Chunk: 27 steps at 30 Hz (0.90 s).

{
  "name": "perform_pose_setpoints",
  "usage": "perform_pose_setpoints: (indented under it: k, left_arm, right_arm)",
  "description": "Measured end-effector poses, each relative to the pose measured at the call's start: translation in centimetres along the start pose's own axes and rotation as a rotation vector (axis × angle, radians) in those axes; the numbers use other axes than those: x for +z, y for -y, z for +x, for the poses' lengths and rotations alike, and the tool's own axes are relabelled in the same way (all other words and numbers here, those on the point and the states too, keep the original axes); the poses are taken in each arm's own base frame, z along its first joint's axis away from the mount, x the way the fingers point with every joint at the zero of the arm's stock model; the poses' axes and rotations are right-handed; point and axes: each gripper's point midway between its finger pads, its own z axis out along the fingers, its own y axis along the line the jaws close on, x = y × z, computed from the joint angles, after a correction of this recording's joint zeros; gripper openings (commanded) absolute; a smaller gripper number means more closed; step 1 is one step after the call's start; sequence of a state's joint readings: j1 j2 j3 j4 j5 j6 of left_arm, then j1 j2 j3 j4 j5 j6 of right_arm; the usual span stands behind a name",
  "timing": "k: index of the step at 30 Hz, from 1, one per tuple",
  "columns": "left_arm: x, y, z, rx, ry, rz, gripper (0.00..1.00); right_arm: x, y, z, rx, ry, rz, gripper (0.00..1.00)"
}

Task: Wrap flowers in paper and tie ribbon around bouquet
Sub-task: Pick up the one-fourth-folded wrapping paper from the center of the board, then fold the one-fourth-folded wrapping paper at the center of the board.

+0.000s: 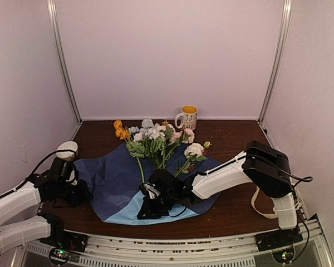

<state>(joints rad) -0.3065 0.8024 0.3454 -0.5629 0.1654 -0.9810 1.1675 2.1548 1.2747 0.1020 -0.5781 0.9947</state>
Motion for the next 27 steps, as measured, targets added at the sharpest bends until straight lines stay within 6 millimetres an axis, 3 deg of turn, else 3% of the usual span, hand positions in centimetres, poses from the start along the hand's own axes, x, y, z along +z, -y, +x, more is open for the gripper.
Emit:
perform_pose_setpoints:
  k: [6,13,21,27]
  left_arm:
    - [-1.9,2.0,-1.1,0.082,0.014,0.028,0.00]
    - [-4.2,7.0,-1.9,0.251,-0.004,0.090,0.00]
    - [-4.2,12.8,0.1,0.427,-0.067,0.148,0.00]
    - [-3.9,17.4,0.3,0.504,-0.077,0.205,0.00]
  right_arm:
    - [0.2,0.0,-0.4,0.001,0.011,-0.014,0.00]
    - [0.4,-0.1,-0.8,0.010,0.021,-0.034,0.00]
    - [0.1,0.1,-0.7,0.026,0.034,-0.068,0.00]
    - [-0.3,0.5,-1.0,0.085,0.036,-0.116,0.00]
